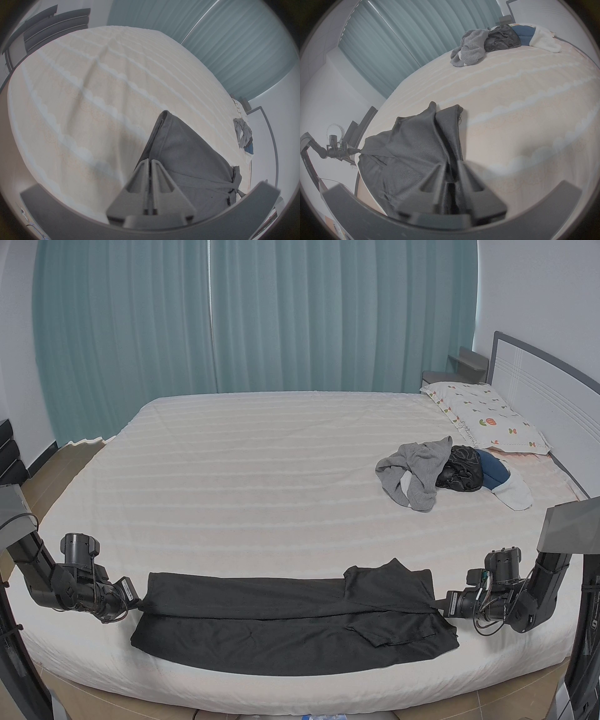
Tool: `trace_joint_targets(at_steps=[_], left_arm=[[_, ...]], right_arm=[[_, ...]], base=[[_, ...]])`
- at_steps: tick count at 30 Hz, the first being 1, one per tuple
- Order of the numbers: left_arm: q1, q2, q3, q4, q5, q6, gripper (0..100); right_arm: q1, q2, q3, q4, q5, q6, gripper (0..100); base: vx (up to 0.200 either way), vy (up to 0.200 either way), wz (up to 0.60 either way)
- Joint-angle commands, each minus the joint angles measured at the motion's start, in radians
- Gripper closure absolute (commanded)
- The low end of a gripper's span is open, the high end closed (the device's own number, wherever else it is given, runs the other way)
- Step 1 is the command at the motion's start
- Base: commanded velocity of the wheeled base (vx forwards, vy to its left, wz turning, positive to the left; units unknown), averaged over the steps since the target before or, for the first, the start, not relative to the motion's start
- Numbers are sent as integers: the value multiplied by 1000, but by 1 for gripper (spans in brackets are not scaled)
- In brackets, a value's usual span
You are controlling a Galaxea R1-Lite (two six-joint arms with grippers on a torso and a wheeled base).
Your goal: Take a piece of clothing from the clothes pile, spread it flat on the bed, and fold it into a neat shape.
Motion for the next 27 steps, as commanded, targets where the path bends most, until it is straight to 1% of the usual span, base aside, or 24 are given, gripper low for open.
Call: trace_joint_targets(at_steps=[1,4,7,9,10,12,13,15,16,17,18,19,20,23,27], left_arm=[[-1,3,4,4,0,-1,0],[4,-16,1,2,0,-4,0],[7,-29,-10,4,0,-10,0],[8,-35,-21,2,-2,-17,0],[8,-35,-24,2,-2,-18,0],[7,-28,-58,2,-5,-47,0],[5,-25,-68,2,-5,-60,0],[-1,-17,-110,4,-5,-115,0],[-1,-17,-110,4,-5,-115,0],[-12,4,-147,4,-5,-155,0],[-12,4,-147,4,-5,-155,0],[-35,54,-200,4,-3,-196,0],[-41,70,-212,2,-3,-202,0],[-55,106,-240,2,3,-205,0],[-85,150,-271,-4,9,-230,0]], right_arm=[[0,-8,-1,-3,4,13,0],[-4,-40,-21,-5,4,45,0],[-6,-61,-58,2,3,99,0],[-7,-61,-91,9,-2,152,0],[-6,-57,-98,9,-4,162,0],[-1,-23,-114,5,-10,217,0],[-1,-14,-119,0,-8,229,0],[-3,11,-142,-1,-10,281,0],[-3,11,-142,-1,-10,281,0],[-4,20,-167,0,-10,338,0],[-4,20,-167,0,-10,338,0],[-6,25,-206,17,-11,444,0],[-6,28,-211,18,-11,464,0],[-12,39,-217,22,-10,487,0],[-20,54,-233,22,-8,493,0]], base=[[0,0,0],[0,0,0],[0,0,0],[0,0,0],[0,0,0],[0,0,0],[0,0,0],[0,0,0],[0,0,0],[0,0,0],[0,0,0],[0,0,0],[0,0,0],[0,0,0],[0,0,0]])
